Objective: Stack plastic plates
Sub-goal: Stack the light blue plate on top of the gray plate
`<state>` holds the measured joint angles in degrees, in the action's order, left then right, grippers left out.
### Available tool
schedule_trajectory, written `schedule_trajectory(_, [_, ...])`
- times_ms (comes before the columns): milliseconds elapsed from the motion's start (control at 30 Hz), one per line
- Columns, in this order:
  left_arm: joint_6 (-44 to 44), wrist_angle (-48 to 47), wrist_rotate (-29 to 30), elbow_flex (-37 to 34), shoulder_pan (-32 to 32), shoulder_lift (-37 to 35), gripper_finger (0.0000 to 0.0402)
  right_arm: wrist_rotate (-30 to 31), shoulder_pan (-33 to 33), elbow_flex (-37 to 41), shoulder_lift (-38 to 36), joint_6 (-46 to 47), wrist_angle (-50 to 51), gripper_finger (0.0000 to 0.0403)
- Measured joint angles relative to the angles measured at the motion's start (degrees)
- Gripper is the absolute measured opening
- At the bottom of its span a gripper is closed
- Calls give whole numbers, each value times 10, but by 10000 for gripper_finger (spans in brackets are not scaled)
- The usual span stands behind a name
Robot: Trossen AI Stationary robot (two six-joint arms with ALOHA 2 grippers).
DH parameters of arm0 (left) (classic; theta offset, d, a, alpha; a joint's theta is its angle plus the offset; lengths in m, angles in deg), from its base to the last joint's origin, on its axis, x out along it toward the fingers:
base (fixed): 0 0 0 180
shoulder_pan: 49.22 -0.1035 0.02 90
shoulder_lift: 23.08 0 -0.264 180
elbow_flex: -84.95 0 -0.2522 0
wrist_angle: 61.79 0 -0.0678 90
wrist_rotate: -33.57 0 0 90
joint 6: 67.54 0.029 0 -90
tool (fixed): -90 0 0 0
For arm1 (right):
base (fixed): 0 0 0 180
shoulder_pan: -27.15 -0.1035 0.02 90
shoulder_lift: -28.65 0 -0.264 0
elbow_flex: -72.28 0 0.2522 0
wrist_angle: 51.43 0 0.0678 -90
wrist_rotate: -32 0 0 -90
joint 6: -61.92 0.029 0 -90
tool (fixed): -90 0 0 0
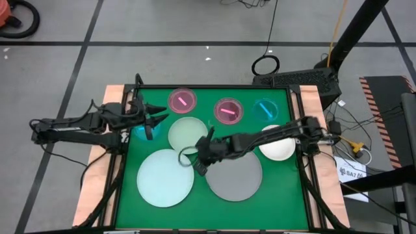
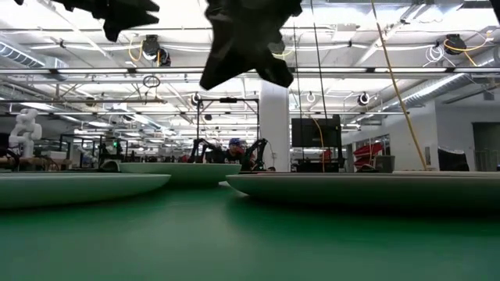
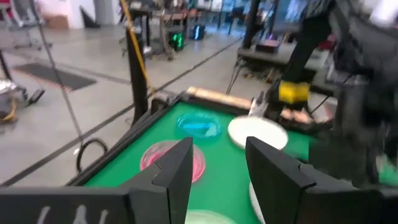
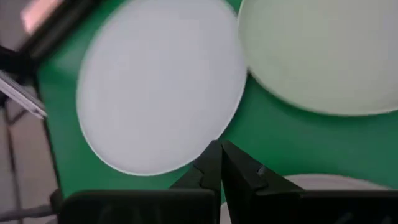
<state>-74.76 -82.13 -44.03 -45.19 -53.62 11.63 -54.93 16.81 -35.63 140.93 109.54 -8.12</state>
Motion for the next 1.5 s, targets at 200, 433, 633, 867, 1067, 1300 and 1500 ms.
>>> schedule_trajectory(200, [25, 9, -1, 0, 22, -19, 154, 58, -14, -79, 77, 27, 55, 2])
schedule_trajectory(433, [56, 9, -1, 0, 26, -30, 154, 71, -2, -118, 136, 36, 41, 2])
schedule_trajectory(633, [86, 8, -1, 0, 26, -33, 154, 69, 2, -119, 152, 24, 9, 2])
schedule_trajectory(867, [102, 8, -1, 0, 26, -33, 154, 58, 1, -119, 152, 57, -10, 4])
schedule_trajectory(1067, [120, 8, -1, 0, 26, -33, 154, 58, -1, -119, 152, 66, -8, 57])
schedule_trajectory(1300, [132, 8, -1, 0, 26, -33, 154, 88, -4, -119, 152, 59, 26, 141])
schedule_trajectory(1500, [139, 8, 0, 0, 26, -33, 154, 104, -7, -119, 171, 49, 15, 159])
